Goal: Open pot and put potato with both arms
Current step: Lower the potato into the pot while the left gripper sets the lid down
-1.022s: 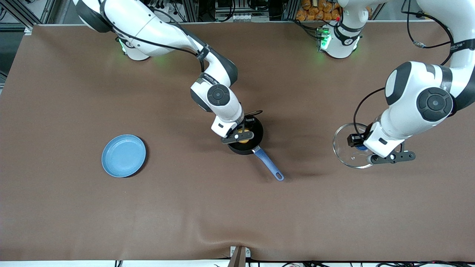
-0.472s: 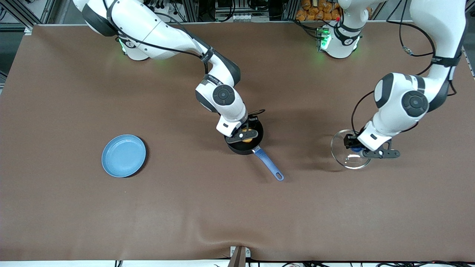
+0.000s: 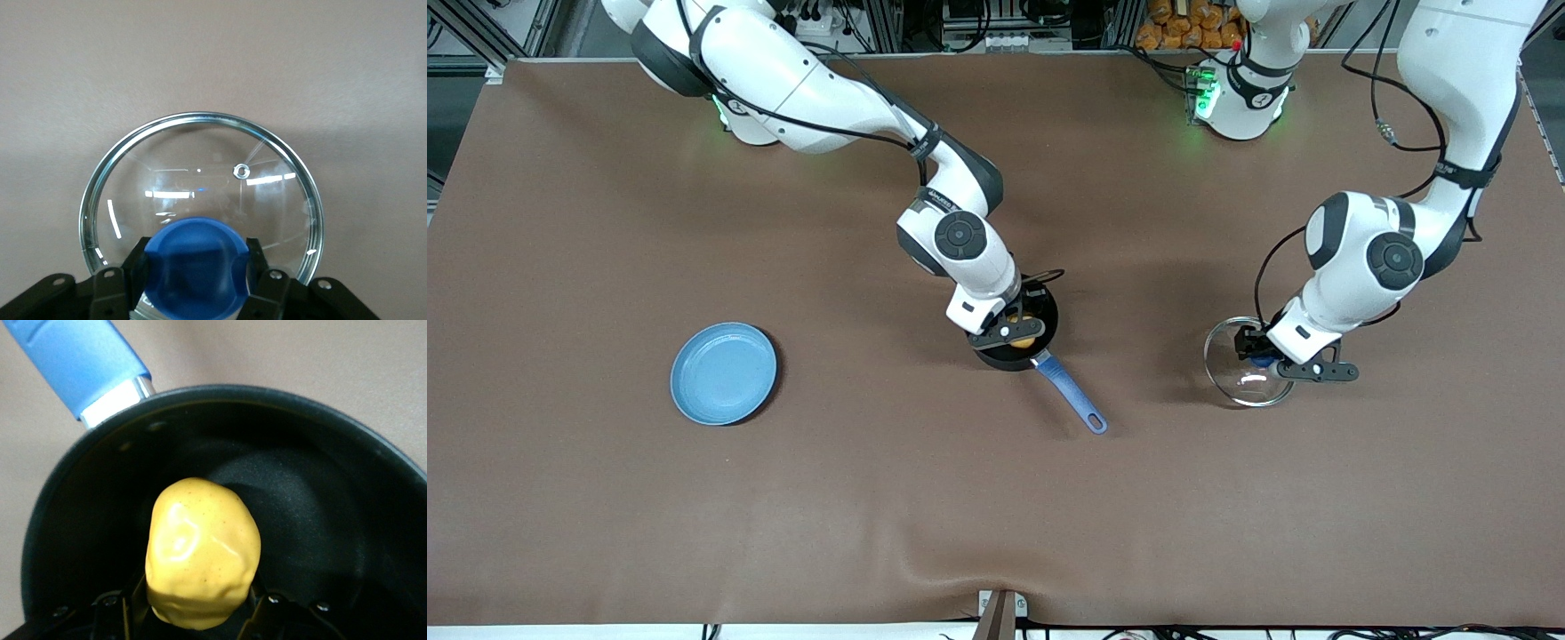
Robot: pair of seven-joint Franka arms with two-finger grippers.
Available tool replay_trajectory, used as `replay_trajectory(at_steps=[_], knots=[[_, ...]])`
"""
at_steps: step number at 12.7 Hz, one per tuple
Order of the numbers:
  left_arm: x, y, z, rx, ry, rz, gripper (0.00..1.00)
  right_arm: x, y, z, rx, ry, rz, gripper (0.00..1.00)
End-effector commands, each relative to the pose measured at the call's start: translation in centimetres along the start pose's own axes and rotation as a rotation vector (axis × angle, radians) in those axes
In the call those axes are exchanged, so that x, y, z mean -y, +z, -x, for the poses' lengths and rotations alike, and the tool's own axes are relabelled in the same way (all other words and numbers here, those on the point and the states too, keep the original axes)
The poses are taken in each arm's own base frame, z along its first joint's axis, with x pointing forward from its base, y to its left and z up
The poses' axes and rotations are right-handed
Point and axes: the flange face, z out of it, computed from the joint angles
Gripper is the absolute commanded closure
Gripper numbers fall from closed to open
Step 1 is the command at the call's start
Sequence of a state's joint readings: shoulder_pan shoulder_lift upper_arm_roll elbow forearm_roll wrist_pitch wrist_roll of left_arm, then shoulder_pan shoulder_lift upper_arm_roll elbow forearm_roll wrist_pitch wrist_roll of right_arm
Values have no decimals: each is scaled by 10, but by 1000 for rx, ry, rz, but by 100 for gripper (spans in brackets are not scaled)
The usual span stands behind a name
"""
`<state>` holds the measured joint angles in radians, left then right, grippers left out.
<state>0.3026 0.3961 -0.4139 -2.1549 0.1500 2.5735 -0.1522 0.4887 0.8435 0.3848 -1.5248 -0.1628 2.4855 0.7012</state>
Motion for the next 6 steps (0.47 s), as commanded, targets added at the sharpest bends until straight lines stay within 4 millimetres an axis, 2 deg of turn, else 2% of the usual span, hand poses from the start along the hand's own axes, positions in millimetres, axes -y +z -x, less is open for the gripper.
replay_trajectory(at_steps=[1,2,4,5,6], knots=[[5,-5,-16,-34,4,15,57,8,4,-4,-31,23,-25,100],[6,-6,-21,-39,7,14,1,8,7,-4,-29,21,-23,100],[7,-21,-33,-66,9,5,0,8,9,-3,-27,17,-20,100],[8,-39,-44,-56,7,-8,0,7,11,-2,-25,16,-18,78],[10,-66,-58,-38,3,-25,0,7,12,-2,-24,14,-17,50]])
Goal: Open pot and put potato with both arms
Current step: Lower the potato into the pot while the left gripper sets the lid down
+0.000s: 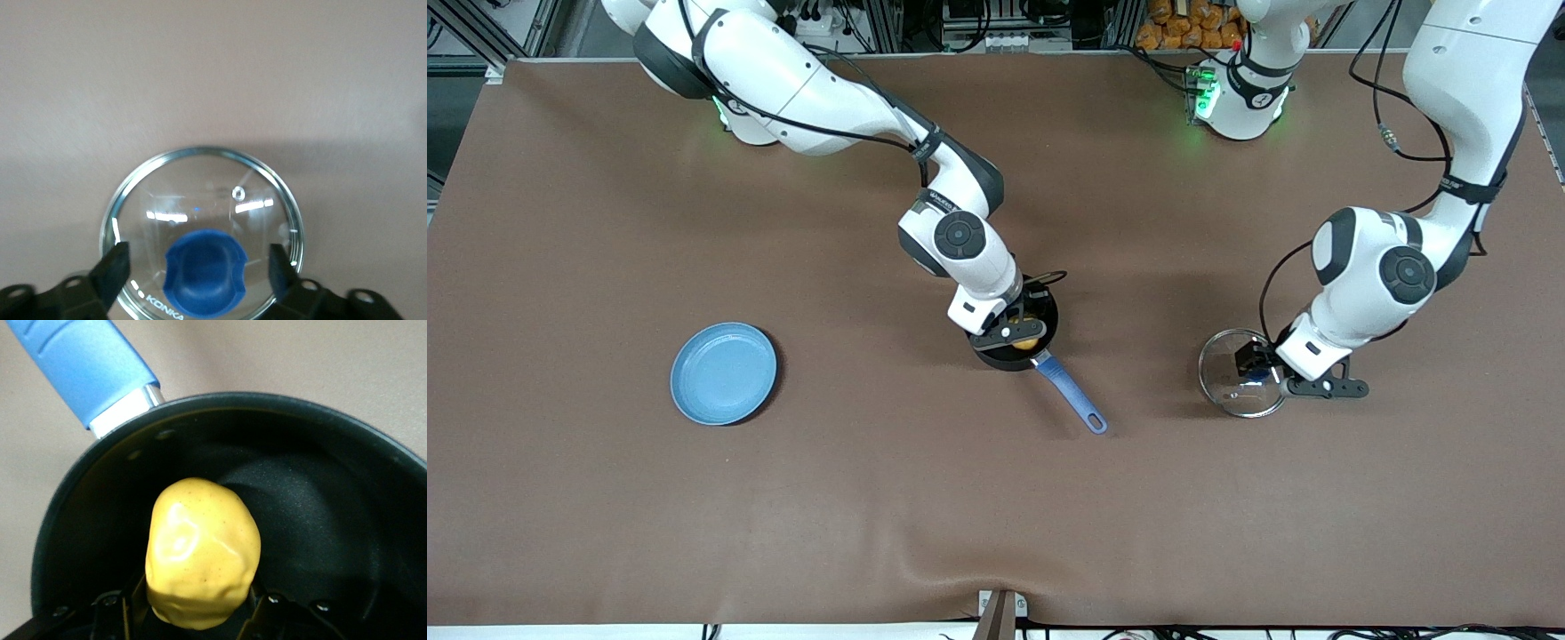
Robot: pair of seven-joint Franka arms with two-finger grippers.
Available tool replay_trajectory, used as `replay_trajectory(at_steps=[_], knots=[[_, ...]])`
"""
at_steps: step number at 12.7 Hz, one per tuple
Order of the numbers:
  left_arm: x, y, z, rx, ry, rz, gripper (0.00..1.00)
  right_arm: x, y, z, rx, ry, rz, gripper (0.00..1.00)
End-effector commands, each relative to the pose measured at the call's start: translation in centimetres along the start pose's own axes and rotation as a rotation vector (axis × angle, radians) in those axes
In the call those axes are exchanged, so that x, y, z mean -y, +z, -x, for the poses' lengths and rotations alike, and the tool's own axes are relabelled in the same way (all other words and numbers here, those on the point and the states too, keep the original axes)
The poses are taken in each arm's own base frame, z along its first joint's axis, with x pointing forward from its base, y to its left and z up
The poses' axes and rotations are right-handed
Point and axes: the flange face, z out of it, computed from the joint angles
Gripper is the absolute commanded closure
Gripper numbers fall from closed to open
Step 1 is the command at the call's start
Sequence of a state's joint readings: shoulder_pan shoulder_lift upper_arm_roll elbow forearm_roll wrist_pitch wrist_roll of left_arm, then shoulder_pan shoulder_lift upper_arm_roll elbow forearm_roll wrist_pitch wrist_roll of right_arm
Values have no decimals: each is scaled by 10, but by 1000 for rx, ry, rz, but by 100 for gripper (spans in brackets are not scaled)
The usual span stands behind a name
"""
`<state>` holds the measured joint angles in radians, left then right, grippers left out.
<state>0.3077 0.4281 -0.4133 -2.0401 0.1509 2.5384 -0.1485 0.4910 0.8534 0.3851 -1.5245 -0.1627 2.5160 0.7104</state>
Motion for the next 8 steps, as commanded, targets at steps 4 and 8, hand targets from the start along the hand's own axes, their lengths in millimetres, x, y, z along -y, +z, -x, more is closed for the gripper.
replay_trajectory(at_steps=[4,8], knots=[[-1,-197,-70,17,-17,-87,0,1,3,-7,-17,15,-3,0],[-14,-297,-71,19,-22,-85,0,3,-21,-22,-52,32,-27,0]])
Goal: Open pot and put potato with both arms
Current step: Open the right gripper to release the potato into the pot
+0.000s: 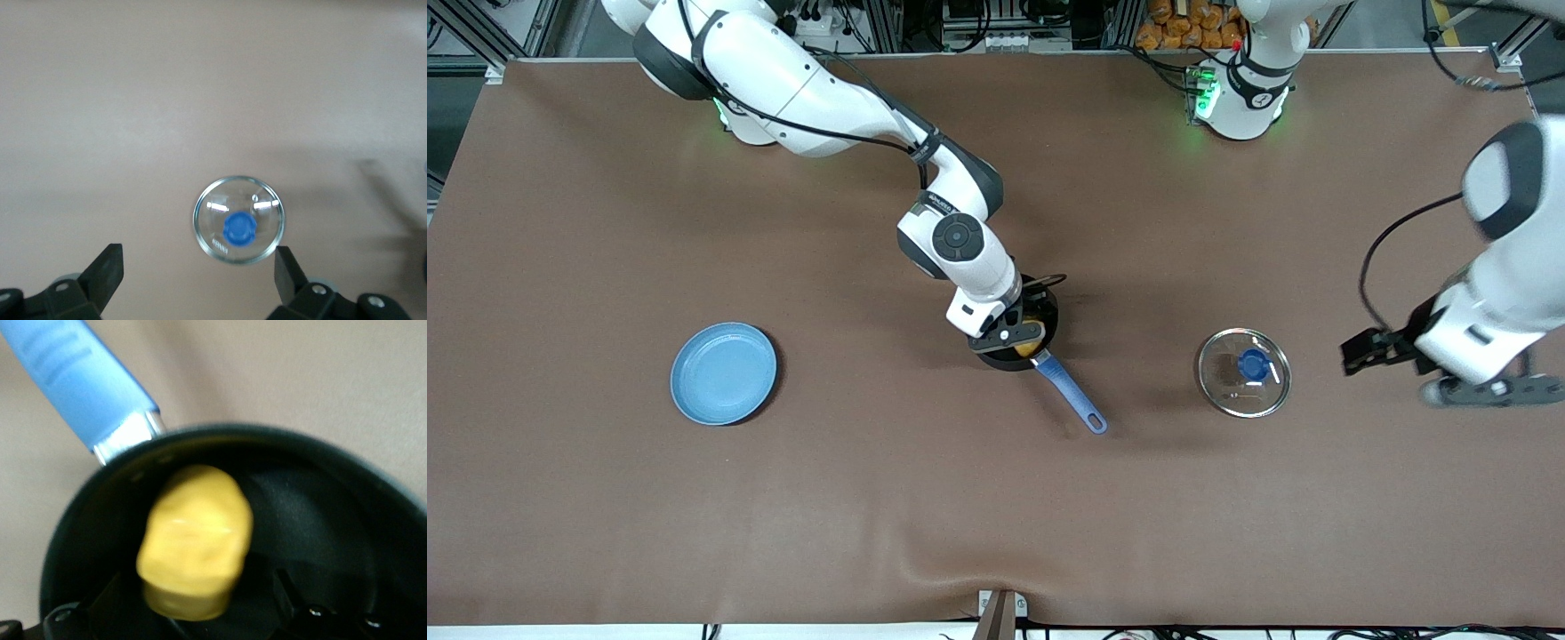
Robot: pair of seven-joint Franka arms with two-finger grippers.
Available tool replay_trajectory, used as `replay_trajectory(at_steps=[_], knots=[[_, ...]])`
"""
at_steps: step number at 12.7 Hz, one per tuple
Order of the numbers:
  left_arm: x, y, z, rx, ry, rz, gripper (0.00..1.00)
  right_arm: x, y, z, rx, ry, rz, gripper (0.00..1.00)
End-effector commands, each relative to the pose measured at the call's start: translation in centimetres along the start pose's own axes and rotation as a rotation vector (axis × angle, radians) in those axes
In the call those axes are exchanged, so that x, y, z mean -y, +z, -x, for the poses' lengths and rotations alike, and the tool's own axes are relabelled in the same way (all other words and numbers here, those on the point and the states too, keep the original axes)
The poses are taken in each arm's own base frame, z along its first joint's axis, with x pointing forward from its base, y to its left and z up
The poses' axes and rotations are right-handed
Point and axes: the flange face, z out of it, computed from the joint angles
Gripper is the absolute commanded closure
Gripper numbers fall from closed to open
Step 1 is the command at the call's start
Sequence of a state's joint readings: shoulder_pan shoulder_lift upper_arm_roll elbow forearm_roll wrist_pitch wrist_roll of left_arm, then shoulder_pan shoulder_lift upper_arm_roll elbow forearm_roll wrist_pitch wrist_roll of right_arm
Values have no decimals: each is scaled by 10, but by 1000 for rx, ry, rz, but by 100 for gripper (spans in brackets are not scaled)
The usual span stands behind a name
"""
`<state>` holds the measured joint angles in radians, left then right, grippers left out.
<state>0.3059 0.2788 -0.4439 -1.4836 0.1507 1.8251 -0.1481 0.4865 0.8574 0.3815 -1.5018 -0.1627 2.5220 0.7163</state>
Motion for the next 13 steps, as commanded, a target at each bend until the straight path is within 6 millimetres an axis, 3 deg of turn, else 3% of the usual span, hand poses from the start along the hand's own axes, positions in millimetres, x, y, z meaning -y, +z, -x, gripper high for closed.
replay_trajectory(at_steps=[1,3,5,7,8,9,10,11,13], knots=[[-5,-40,5,-5,5,30,0,9,-25,-19,-46,17,-26,0],[-12,-74,20,-30,9,15,0,14,-53,-30,-83,15,-39,0],[-12,-110,40,-49,10,-5,0,2,-89,-44,-81,18,6,0],[-13,-132,64,-6,2,-16,0,-11,-133,-54,-77,32,50,0],[-2,-133,70,26,-22,-8,0,-24,-155,-58,-53,33,94,0],[-10,-134,75,52,-17,10,0,-42,-182,-63,-32,39,139,0],[-2,-134,79,65,-35,6,0,-63,-203,-67,-1,41,184,0],[-3,-132,88,78,-35,6,0,-97,-224,-80,16,56,214,0],[12,-119,100,109,-75,50,0,-149,-279,-92,16,-14,247,0]])
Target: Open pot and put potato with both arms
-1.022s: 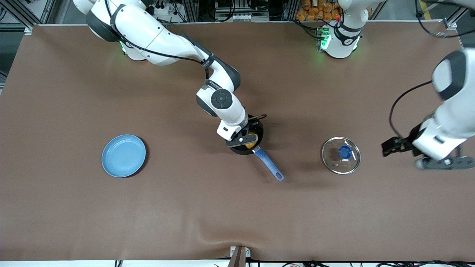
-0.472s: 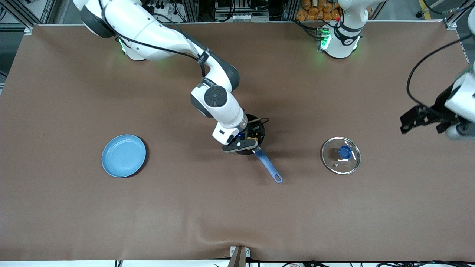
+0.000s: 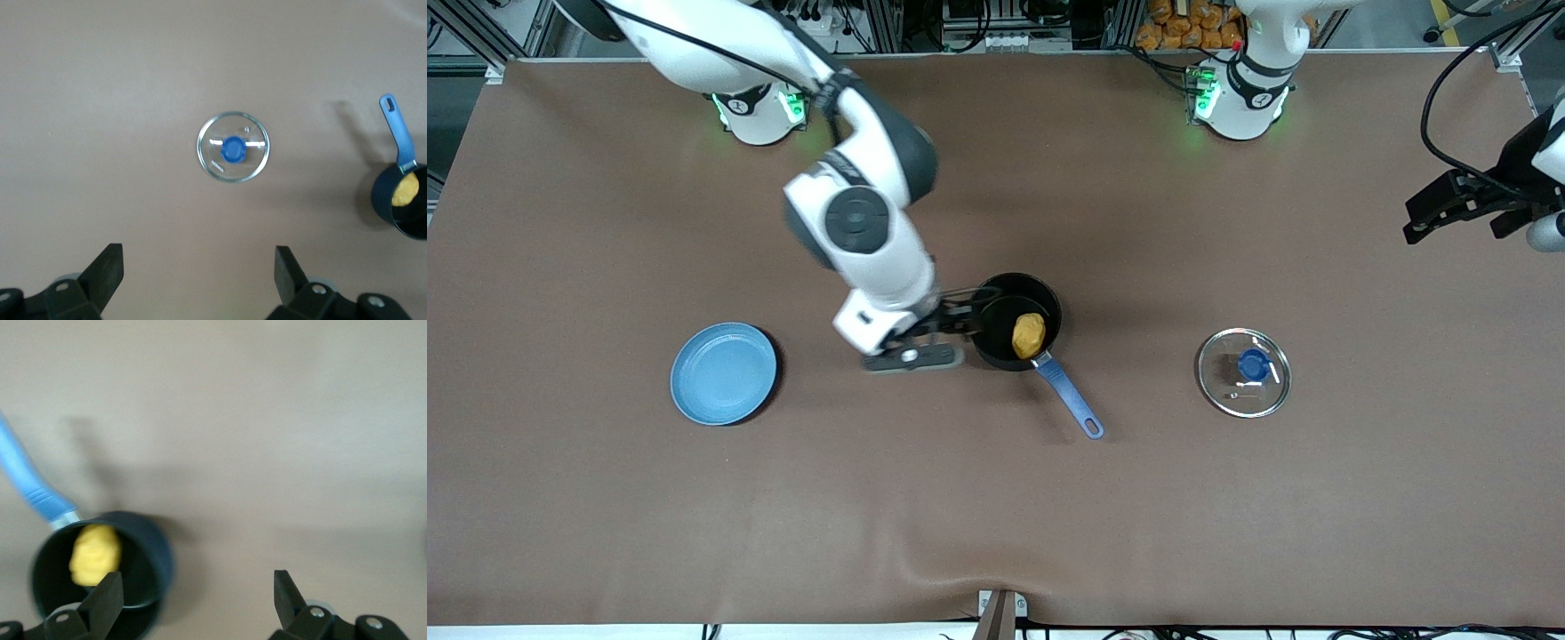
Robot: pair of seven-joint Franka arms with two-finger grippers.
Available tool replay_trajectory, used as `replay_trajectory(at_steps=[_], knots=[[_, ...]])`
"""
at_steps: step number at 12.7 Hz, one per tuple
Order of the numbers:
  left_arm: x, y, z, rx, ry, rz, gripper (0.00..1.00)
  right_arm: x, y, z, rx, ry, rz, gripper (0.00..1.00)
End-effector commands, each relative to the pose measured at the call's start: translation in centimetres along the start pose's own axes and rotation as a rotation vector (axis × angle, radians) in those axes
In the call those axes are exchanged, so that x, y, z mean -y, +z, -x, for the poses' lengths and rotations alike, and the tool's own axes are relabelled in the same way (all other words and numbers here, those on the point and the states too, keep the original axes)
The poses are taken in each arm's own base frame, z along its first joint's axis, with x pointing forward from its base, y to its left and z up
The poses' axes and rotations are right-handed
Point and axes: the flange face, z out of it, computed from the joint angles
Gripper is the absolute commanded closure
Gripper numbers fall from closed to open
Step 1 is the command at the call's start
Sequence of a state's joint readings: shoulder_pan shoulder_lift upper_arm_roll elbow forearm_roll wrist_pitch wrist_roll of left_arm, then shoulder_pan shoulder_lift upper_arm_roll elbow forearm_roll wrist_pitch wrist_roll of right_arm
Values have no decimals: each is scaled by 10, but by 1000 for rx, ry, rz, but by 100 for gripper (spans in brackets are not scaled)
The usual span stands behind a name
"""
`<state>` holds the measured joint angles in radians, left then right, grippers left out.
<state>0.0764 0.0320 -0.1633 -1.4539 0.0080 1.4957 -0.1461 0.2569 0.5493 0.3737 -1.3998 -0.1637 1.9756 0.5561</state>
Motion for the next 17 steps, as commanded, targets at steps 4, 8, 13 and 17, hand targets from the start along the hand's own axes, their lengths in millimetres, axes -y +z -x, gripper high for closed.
replay_trajectory(at_steps=[4,8,13,17], knots=[[5,16,23,20,-19,38,0,-163,-96,1,68,-74,44,0],[2,11,25,13,-9,39,0,-249,-160,23,110,-16,26,0],[9,11,23,15,-6,36,0,-319,-225,70,85,11,50,0],[9,13,20,15,-6,36,0,-338,-241,113,54,44,52,0]])
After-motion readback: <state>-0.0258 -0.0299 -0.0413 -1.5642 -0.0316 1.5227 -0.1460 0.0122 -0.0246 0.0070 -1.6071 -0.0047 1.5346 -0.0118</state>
